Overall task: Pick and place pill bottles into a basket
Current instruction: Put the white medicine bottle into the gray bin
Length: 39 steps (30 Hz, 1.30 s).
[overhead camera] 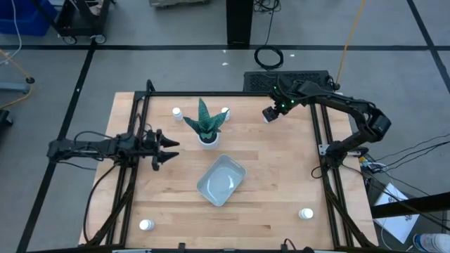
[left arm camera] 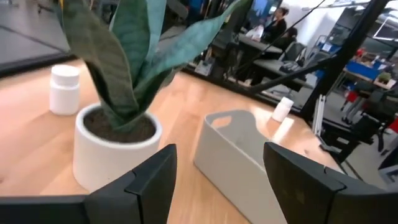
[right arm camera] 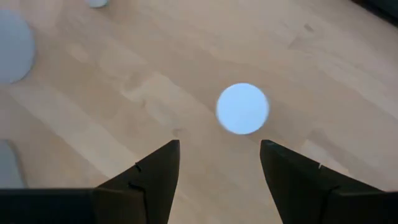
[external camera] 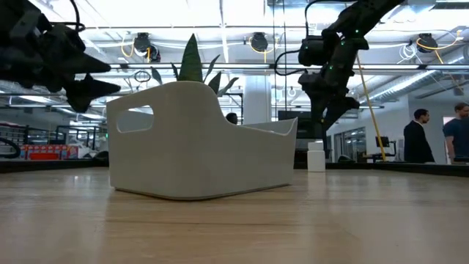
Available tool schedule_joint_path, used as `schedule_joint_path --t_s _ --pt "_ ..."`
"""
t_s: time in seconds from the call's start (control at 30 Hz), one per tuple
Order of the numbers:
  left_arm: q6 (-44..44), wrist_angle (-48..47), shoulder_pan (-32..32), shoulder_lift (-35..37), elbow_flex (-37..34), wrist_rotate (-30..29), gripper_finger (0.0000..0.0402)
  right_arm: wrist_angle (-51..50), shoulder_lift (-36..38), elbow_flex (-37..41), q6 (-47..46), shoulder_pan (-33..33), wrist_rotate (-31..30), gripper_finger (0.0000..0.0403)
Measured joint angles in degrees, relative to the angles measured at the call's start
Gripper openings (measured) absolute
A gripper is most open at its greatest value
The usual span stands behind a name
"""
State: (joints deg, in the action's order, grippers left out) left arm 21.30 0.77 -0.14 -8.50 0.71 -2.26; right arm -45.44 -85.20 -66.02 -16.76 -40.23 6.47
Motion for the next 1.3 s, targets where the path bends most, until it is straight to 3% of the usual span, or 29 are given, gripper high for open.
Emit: schedule_joint_path --t_s 0.43,1.3 --pt "0.50 1.01 0.00 -4.50 -0.09 -0.84 0.0246 2.50 -2.22 0.00 2.46 -0.22 -0.52 0.0328" --pt "0.46 1.50 0.00 -4.62 -0.13 -0.81 0.0246 5.30 -9.41 0.00 4.20 -0.43 -1.98 0.0313"
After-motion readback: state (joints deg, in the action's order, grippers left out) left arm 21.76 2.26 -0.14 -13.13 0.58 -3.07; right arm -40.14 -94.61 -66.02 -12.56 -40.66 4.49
